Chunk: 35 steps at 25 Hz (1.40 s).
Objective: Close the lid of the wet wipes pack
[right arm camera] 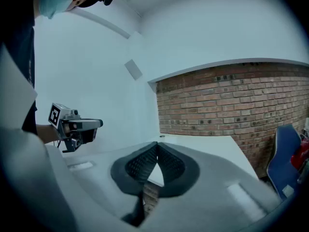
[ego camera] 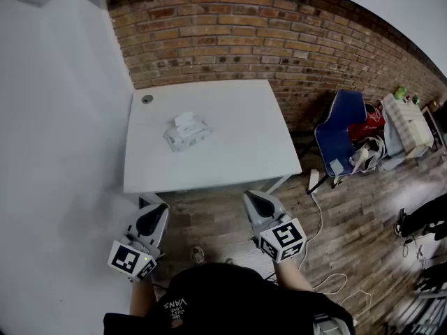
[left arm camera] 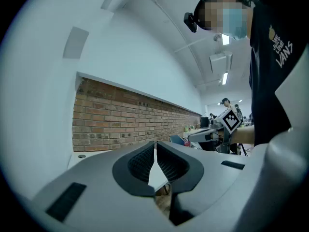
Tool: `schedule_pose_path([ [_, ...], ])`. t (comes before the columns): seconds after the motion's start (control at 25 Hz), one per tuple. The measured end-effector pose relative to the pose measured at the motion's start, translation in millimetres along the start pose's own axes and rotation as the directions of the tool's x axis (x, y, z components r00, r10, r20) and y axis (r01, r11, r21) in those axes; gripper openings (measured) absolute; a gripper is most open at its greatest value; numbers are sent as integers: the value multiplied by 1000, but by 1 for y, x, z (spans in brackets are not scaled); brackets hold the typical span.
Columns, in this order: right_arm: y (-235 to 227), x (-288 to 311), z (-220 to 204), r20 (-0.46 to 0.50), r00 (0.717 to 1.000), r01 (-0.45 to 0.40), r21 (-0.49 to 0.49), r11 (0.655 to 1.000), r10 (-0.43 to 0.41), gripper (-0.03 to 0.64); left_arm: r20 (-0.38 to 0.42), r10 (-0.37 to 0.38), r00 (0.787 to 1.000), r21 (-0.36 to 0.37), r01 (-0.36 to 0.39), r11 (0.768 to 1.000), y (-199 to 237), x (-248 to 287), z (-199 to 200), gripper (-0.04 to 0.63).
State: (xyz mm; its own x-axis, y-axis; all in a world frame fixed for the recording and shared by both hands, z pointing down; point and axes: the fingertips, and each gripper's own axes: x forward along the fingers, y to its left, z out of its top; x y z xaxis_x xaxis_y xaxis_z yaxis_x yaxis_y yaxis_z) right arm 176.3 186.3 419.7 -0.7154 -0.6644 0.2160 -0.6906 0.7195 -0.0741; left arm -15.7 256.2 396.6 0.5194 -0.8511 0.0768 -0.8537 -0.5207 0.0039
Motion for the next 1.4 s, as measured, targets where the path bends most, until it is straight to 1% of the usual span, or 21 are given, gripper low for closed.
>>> schedule_pose_path([
  [0.12, 4, 11, -2, -17, 1000, 25, -2, 1000, -25, -2, 44, -19, 999, 5, 19, 1000, 12, 0, 5, 23],
  [0.16, 6, 15, -2, -17, 999, 32, 1, 999, -32, -2, 47, -24, 999, 5, 24, 1000, 17, -1, 6, 23],
  [0.32, 15, 31, 1, -4, 998, 61, 14, 998, -61, -2, 14, -38, 999, -2, 38, 999, 39, -5, -1, 23],
  [0.48, 21, 42, 2, 2, 997, 83, 19, 996, -83, -2, 1, -63, 998, 25, 63, 998, 53, -9, -7, 23],
  [0.64, 22, 51, 1, -10, 996, 91, 22, 996, -91, -2, -1, -60, 998, 4, 60, 998, 64, -10, -12, 23],
  [0.92, 4, 74, 9, -15, 997, 75, 4, 997, -75, -2, 19, -18, 1000, -18, 18, 1000, 82, 5, -11, 23],
  [1.24, -36, 109, 24, -14, 1000, 18, -25, 1000, -18, -2, 19, 18, 1000, -17, -18, 1000, 97, 51, -4, 23],
  [1.4, -59, 128, 27, -19, 1000, -19, -40, 999, 18, -2, -5, 47, 999, -75, -48, 996, 97, 80, 2, 23],
])
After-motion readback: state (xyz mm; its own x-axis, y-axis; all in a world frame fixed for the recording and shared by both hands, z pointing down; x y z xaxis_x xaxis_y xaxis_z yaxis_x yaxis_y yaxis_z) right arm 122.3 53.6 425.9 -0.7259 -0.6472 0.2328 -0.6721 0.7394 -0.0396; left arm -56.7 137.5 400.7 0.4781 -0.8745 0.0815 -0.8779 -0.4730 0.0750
